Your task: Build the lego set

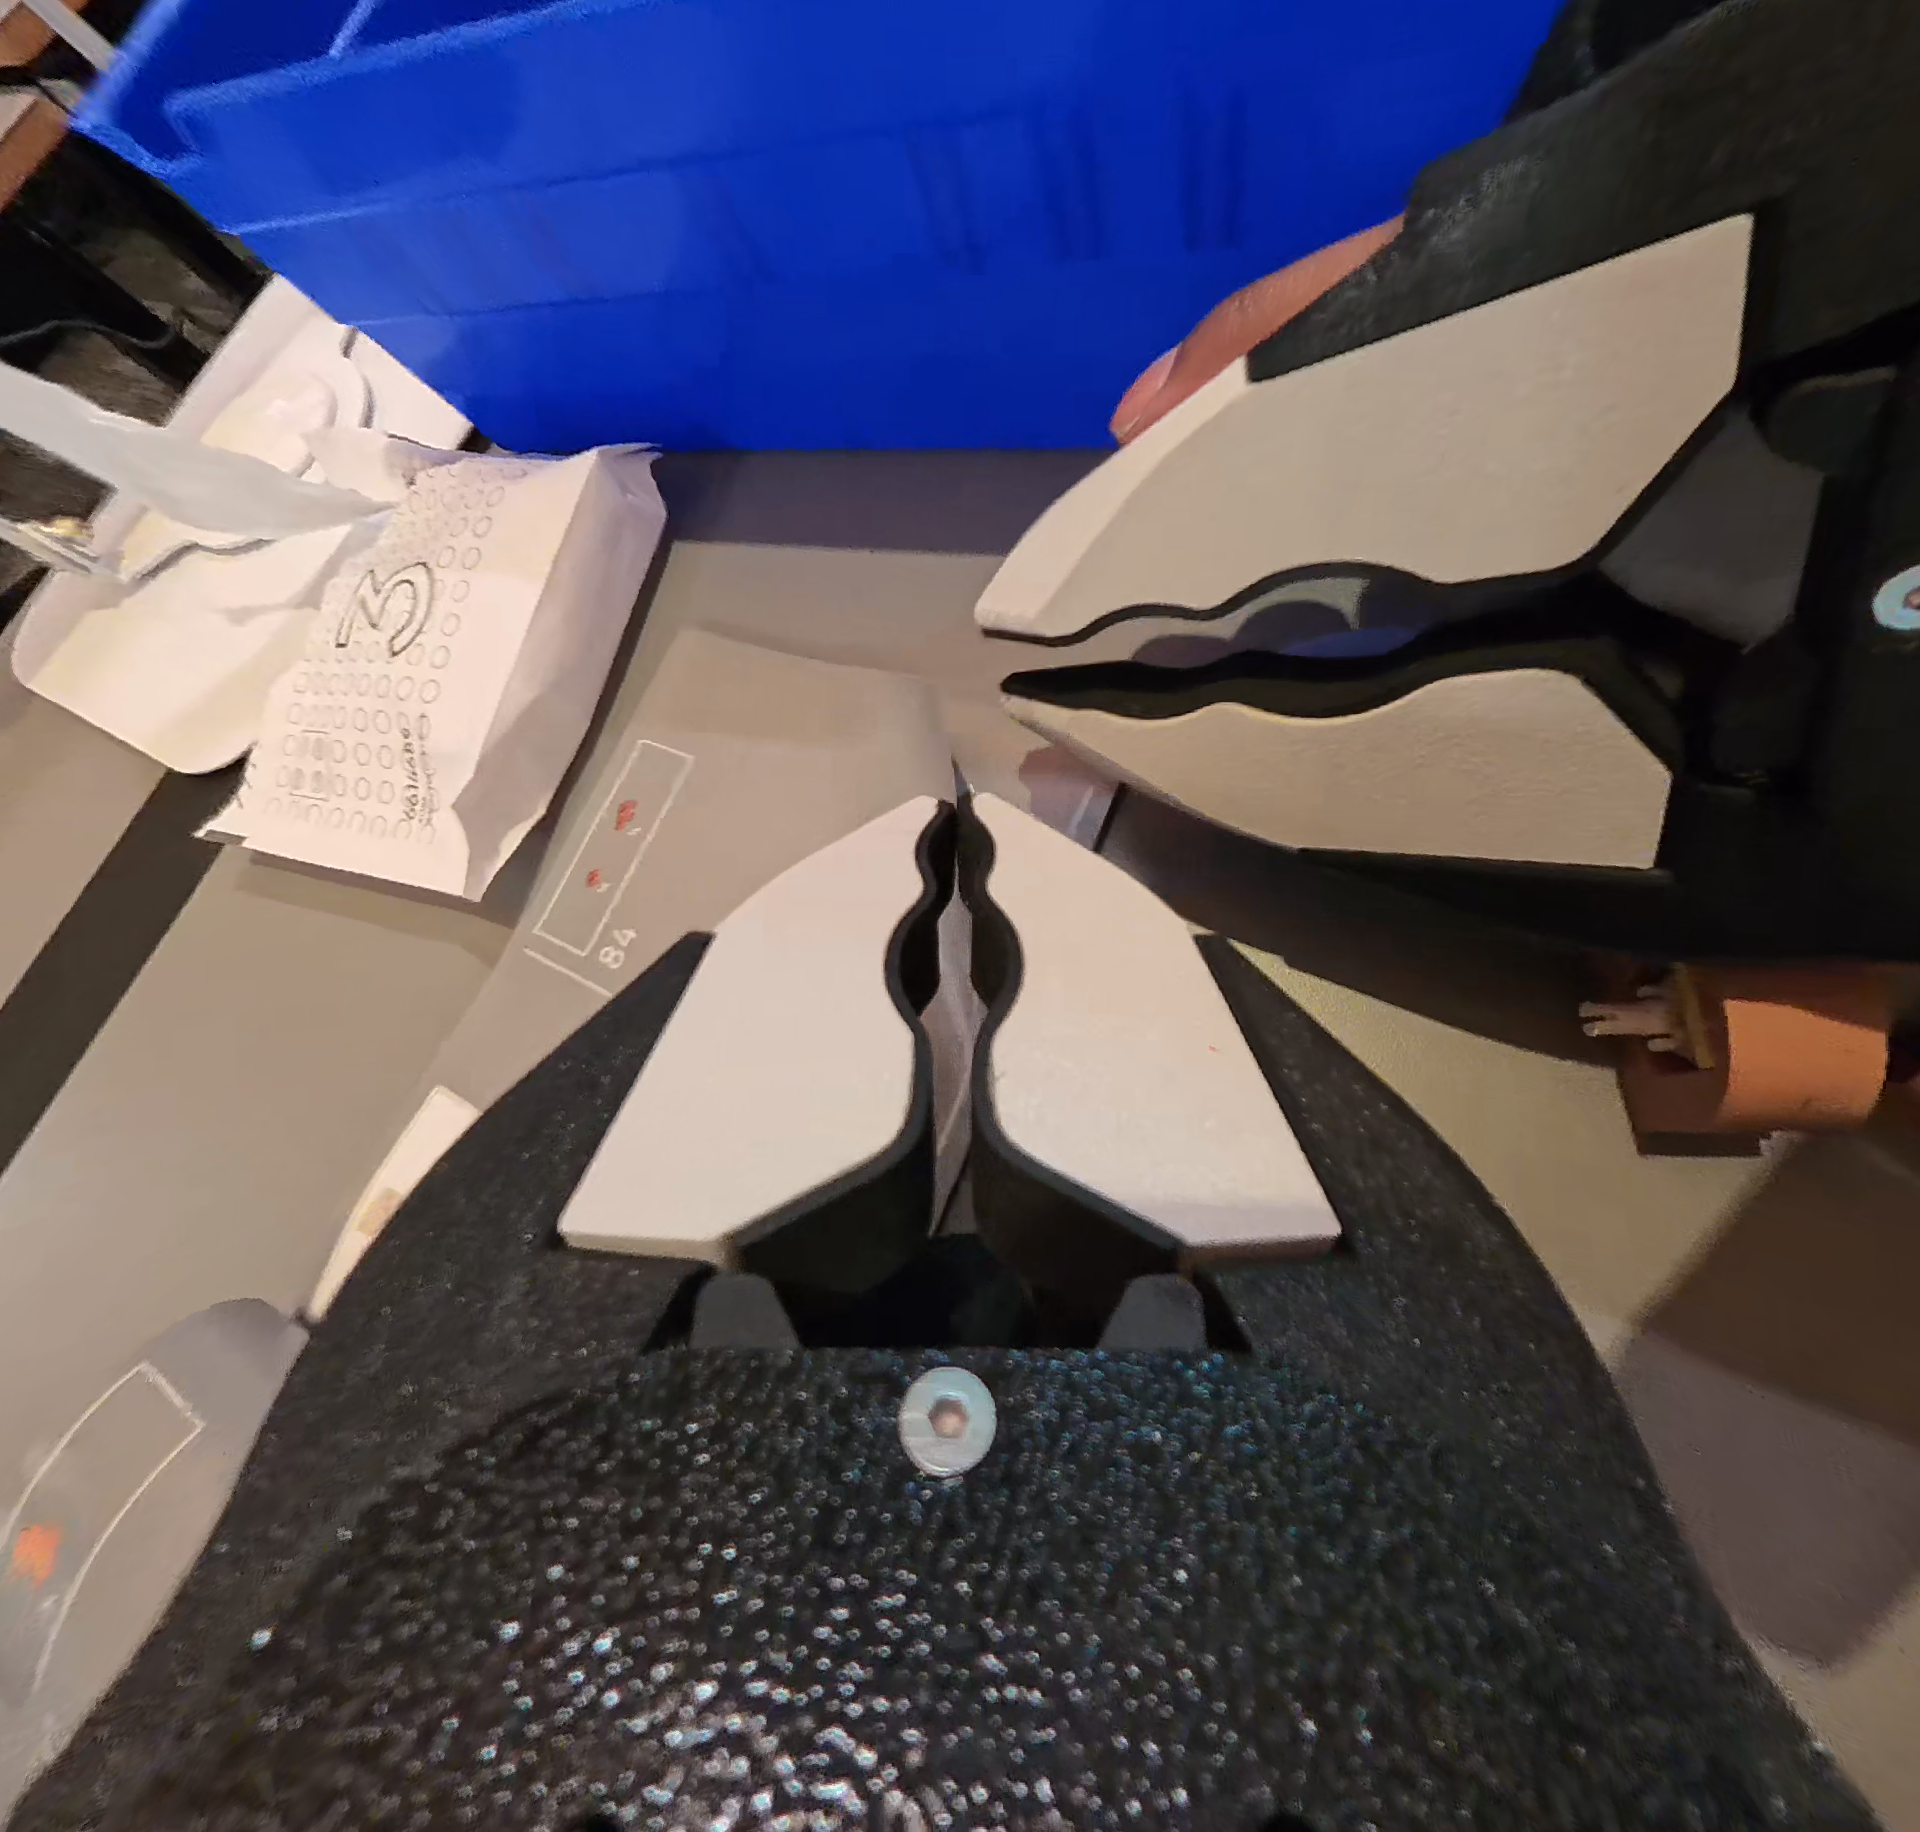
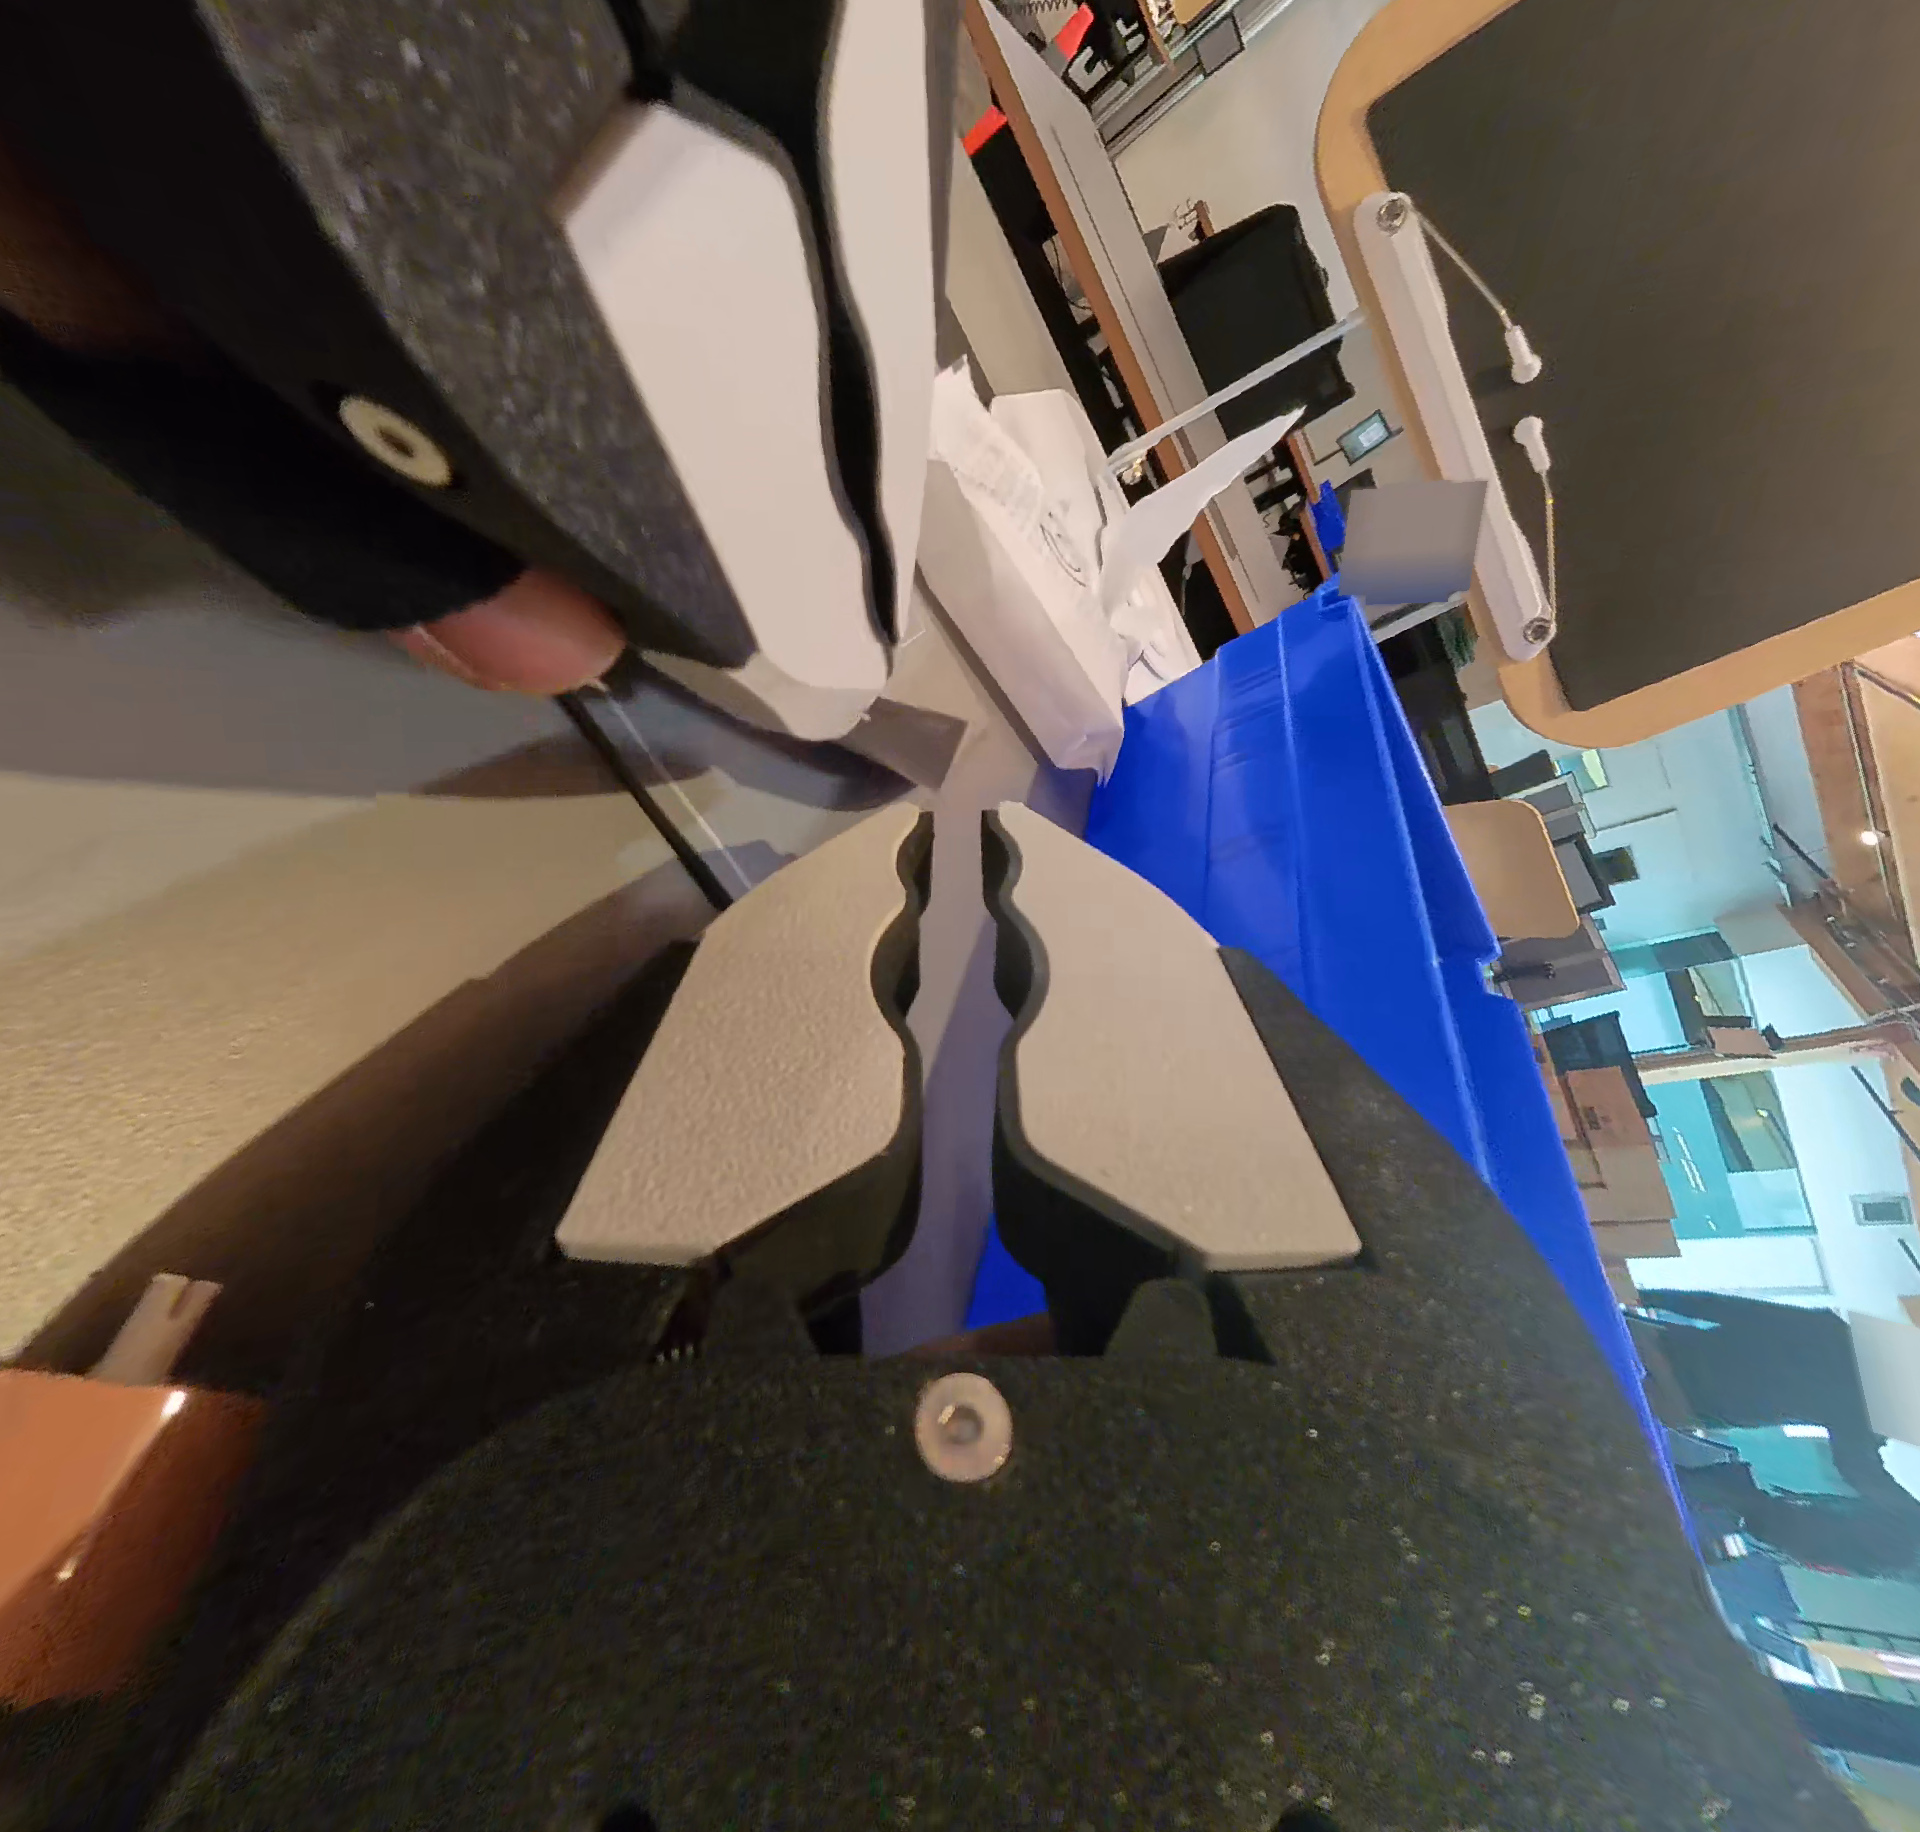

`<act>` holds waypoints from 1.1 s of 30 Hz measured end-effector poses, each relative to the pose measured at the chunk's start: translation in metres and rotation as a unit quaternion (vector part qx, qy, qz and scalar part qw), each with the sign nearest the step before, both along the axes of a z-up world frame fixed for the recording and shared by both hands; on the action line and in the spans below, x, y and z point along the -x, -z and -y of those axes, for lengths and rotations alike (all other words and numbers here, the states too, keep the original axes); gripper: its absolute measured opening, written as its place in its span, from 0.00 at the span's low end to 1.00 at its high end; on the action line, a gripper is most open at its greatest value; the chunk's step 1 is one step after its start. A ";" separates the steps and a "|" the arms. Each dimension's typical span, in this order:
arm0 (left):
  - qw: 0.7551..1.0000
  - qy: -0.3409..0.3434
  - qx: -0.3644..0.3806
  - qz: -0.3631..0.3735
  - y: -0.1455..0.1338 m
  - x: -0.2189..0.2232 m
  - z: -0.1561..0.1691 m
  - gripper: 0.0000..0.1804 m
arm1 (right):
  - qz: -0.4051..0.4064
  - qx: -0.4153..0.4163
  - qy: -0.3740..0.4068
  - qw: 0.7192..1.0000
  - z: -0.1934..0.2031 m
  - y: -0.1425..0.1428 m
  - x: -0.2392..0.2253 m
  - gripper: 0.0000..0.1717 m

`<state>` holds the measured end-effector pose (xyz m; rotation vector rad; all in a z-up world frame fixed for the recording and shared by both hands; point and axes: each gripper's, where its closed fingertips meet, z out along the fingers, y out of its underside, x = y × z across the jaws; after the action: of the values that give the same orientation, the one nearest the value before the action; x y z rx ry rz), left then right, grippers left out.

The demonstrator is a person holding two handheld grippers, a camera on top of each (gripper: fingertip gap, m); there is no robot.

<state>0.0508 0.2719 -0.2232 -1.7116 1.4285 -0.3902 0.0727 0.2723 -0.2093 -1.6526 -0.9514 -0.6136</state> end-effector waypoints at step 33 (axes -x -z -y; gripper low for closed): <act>0.906 -0.298 0.126 0.273 -0.032 0.228 -0.036 0.10 | 0.185 0.010 -0.165 0.969 -0.065 -0.024 0.140 0.05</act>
<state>-0.1776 0.3077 -0.1917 -1.9365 0.4290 -0.6614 -0.0671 0.3377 -0.1850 -1.3767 -1.4730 -0.6966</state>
